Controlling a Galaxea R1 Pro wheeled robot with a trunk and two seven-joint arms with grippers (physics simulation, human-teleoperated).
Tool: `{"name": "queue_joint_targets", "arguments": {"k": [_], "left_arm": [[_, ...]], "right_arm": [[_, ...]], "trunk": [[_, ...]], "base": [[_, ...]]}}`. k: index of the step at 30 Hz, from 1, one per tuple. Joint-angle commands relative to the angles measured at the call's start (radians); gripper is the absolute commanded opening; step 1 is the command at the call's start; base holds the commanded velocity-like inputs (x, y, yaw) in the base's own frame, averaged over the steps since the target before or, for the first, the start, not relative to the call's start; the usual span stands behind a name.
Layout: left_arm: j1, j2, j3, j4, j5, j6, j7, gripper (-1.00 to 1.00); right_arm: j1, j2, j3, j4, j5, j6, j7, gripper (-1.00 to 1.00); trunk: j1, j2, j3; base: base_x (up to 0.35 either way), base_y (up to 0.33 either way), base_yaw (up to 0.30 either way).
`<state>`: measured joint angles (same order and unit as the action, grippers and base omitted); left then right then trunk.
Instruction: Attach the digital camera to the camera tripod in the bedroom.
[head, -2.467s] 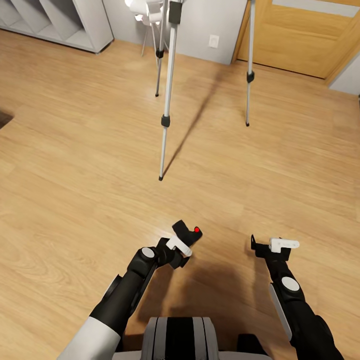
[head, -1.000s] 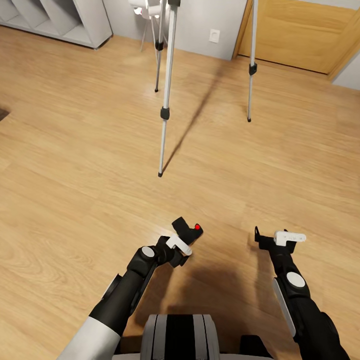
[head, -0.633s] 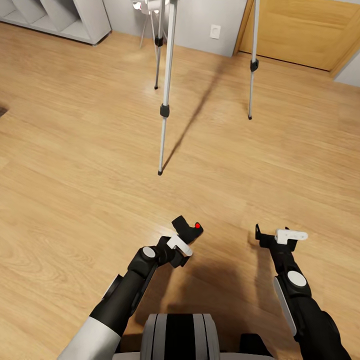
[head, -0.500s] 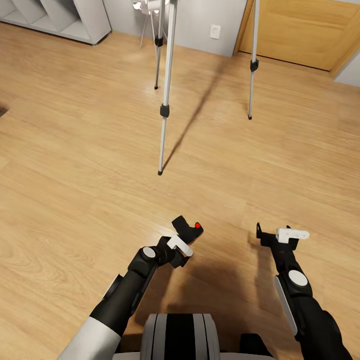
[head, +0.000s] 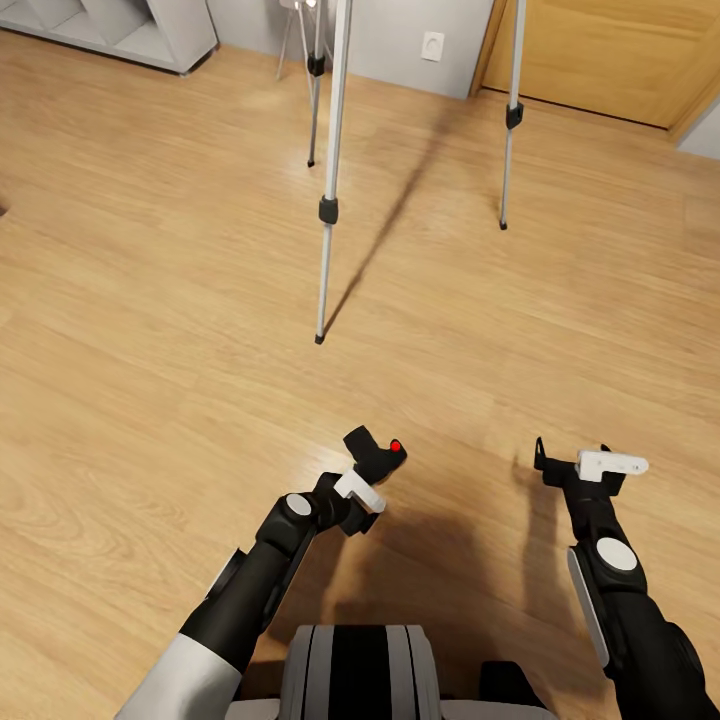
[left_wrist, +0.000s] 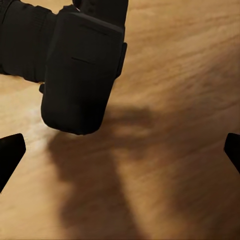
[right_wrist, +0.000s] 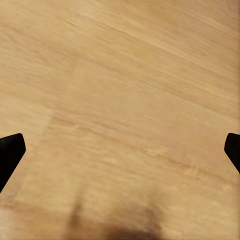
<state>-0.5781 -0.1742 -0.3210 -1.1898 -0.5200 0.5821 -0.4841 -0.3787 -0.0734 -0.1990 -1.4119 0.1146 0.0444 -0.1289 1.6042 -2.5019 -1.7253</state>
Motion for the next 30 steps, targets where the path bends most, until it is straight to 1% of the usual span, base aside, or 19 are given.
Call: {"name": "queue_joint_targets", "arguments": {"k": [1,3,7,21,30], "left_arm": [[0.000,0.000,0.000,-0.002,-0.014,0.002,-0.008,1.00],[0.000,0.000,0.000,-0.002,-0.023,0.002,-0.008,1.00],[-0.001,0.000,0.000,-0.003,-0.030,0.002,-0.009,1.00],[0.000,0.000,0.000,-0.030,-0.039,0.003,-0.010,1.00],[0.000,0.000,0.001,-0.030,-0.040,0.003,-0.010,1.00]], "right_arm": [[0.000,0.000,0.001,-0.001,0.011,0.005,-0.004,1.00],[0.000,0.000,0.000,0.000,0.011,0.005,-0.004,1.00],[0.000,0.000,0.001,0.000,0.011,0.005,-0.005,1.00],[0.000,0.001,0.004,-0.001,0.017,0.005,-0.005,1.00],[0.000,0.001,0.004,-0.001,0.017,0.005,-0.005,1.00]], "trunk": [[0.000,0.000,-0.001],[0.000,0.000,-0.001],[0.000,0.000,-0.001],[0.000,0.000,-0.001],[0.000,0.000,-0.001]], "base": [[0.000,0.000,0.000],[0.000,0.000,0.000],[0.000,0.000,0.000],[0.000,0.000,0.000],[0.000,0.000,0.000]]}}
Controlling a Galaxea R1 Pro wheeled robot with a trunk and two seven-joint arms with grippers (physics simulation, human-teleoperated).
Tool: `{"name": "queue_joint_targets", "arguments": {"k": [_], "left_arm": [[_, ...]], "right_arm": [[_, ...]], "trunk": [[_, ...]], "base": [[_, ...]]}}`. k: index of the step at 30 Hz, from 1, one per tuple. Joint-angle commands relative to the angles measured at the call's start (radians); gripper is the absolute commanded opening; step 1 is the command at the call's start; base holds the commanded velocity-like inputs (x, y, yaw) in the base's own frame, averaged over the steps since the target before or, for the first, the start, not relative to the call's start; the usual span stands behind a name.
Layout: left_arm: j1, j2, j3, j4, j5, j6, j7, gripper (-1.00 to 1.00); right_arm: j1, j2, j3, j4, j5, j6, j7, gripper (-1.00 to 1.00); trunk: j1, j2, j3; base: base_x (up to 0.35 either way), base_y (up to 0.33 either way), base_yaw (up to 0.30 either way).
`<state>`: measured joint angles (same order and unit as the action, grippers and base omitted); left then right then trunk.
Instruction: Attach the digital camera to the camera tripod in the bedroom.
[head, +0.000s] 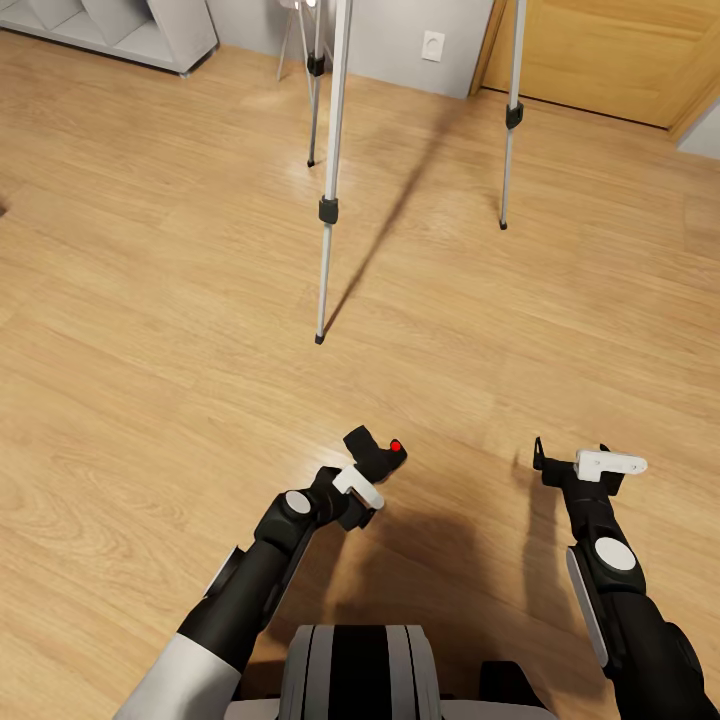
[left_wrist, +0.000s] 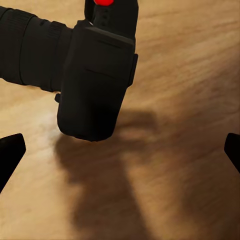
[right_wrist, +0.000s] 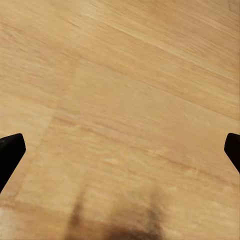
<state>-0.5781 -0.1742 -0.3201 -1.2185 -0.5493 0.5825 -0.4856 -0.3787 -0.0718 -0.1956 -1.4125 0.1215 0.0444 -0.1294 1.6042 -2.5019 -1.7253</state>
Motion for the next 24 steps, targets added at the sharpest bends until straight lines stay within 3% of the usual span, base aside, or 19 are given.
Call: {"name": "queue_joint_targets", "arguments": {"k": [1,8,16,24], "left_arm": [[0.000,0.000,0.000,-0.001,-0.011,0.002,-0.008,1.00],[-0.001,0.000,0.000,-0.001,-0.016,0.001,-0.006,1.00],[-0.001,0.000,0.002,0.008,-0.080,-0.003,-0.008,1.00],[-0.001,0.000,0.005,0.009,-0.089,-0.010,-0.008,1.00]], "right_arm": [[0.000,0.000,0.001,-0.001,0.010,0.005,-0.004,1.00],[0.000,0.000,0.002,-0.002,0.010,0.005,-0.004,1.00],[0.000,0.000,0.003,-0.006,0.010,0.005,-0.004,1.00],[0.000,0.001,0.004,-0.010,0.010,0.005,-0.005,1.00]], "trunk": [[0.000,0.000,-0.001],[0.000,0.000,-0.001],[0.000,0.000,-0.001],[0.000,0.000,-0.001]], "base": [[0.000,0.000,0.000],[0.000,0.000,0.000],[0.000,0.000,0.000],[0.000,0.000,0.000]]}}
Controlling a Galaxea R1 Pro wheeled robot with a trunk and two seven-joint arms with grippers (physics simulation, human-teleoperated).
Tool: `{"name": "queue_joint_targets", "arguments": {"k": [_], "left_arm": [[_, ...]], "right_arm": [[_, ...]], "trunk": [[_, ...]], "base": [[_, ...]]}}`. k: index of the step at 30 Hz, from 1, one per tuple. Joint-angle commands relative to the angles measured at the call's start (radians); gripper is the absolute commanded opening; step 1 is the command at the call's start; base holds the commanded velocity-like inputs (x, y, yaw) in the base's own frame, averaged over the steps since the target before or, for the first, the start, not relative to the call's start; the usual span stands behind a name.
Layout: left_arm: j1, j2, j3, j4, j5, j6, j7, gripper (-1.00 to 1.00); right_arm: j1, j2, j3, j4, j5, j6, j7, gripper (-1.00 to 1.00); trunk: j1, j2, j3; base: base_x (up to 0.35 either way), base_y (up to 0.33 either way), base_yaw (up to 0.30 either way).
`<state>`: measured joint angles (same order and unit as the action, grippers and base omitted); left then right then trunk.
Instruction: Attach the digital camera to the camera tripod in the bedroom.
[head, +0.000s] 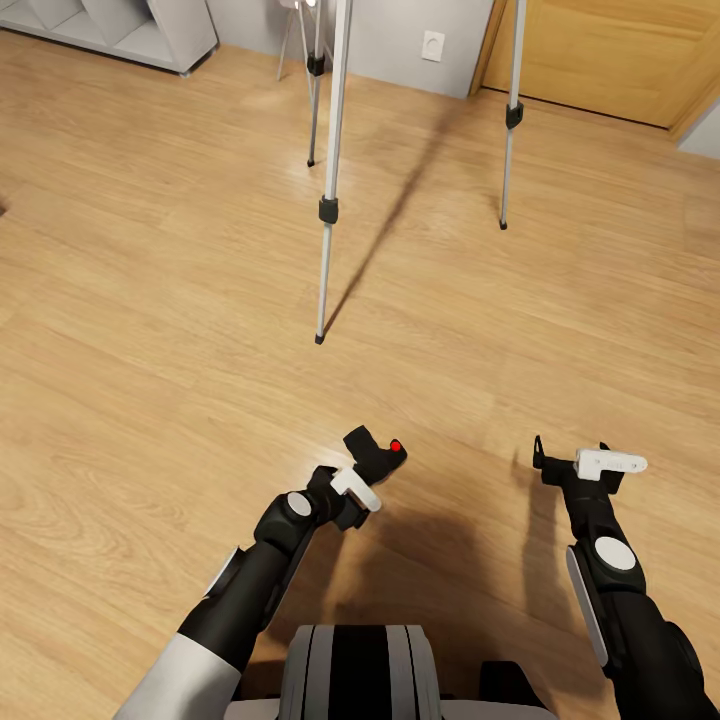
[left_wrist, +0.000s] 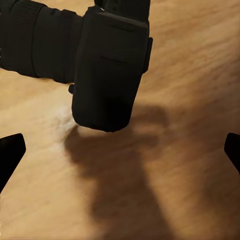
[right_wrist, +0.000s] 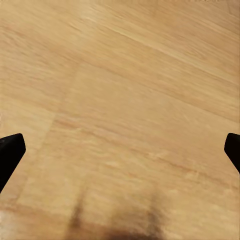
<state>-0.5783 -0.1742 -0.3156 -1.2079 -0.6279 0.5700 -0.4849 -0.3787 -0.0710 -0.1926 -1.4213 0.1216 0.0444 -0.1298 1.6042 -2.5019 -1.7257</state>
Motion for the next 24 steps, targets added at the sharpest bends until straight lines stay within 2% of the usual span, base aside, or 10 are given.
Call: {"name": "queue_joint_targets", "arguments": {"k": [1,24], "left_arm": [[-0.001,0.000,0.001,-0.001,-0.011,0.001,-0.008,1.00],[0.000,0.000,0.002,0.001,-0.010,0.012,-0.010,1.00]], "right_arm": [[0.000,-0.001,0.001,-0.002,0.010,0.005,-0.005,1.00],[0.000,0.000,0.001,-0.004,0.010,0.005,-0.005,1.00]], "trunk": [[0.000,0.000,-0.001],[0.000,0.000,-0.024]], "base": [[0.000,0.000,0.000],[0.000,0.000,0.000]]}}
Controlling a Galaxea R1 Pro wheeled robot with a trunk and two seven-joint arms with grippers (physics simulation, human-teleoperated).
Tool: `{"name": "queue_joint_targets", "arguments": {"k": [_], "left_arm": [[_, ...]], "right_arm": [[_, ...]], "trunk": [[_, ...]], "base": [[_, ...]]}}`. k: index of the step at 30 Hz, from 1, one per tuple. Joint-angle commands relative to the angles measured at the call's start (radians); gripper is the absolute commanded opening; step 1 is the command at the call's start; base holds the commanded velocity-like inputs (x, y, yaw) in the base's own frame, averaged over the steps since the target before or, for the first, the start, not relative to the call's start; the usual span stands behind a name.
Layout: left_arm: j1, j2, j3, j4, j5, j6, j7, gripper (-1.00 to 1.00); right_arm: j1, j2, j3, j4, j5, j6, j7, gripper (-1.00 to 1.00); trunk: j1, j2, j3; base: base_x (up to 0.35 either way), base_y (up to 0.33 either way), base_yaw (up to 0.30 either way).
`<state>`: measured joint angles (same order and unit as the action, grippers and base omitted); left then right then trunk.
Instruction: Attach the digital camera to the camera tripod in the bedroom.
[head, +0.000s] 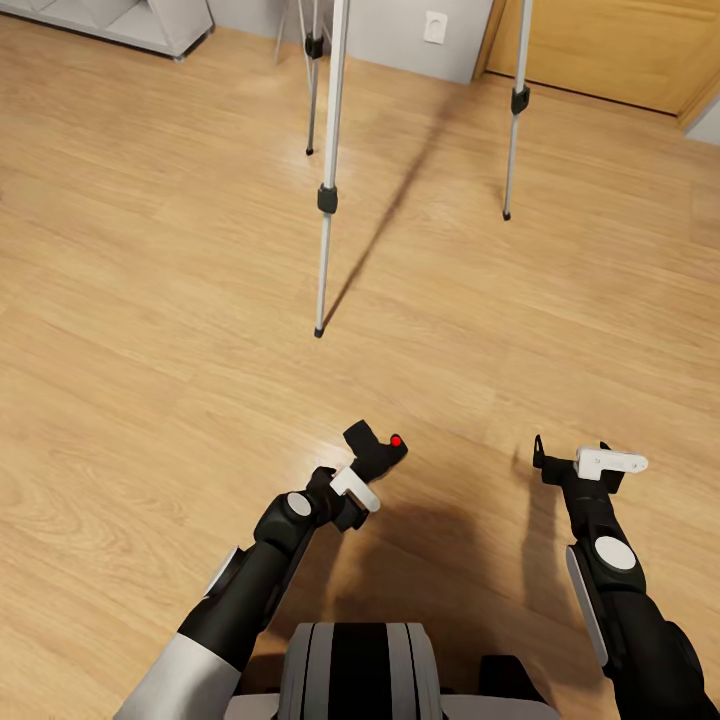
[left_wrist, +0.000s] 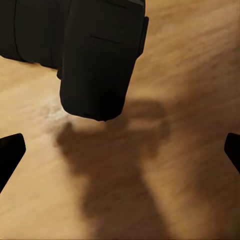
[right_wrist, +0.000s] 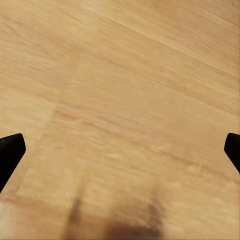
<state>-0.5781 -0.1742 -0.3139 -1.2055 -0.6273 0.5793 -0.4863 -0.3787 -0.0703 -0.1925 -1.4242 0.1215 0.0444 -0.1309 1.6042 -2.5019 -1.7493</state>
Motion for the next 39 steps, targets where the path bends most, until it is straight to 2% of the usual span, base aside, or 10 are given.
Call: {"name": "queue_joint_targets", "arguments": {"k": [1,39], "left_arm": [[0.000,0.000,0.000,-0.001,-0.011,0.003,-0.008,1.00],[-0.001,0.000,0.000,-0.018,-0.008,0.006,-0.007,1.00]], "right_arm": [[0.000,0.000,0.001,-0.001,0.010,0.005,-0.004,1.00],[0.000,-0.001,-0.004,-0.001,0.010,0.005,-0.004,1.00]], "trunk": [[0.000,0.000,-0.001],[0.000,0.000,-0.026]], "base": [[0.000,0.000,0.000],[0.000,0.000,0.000]]}}
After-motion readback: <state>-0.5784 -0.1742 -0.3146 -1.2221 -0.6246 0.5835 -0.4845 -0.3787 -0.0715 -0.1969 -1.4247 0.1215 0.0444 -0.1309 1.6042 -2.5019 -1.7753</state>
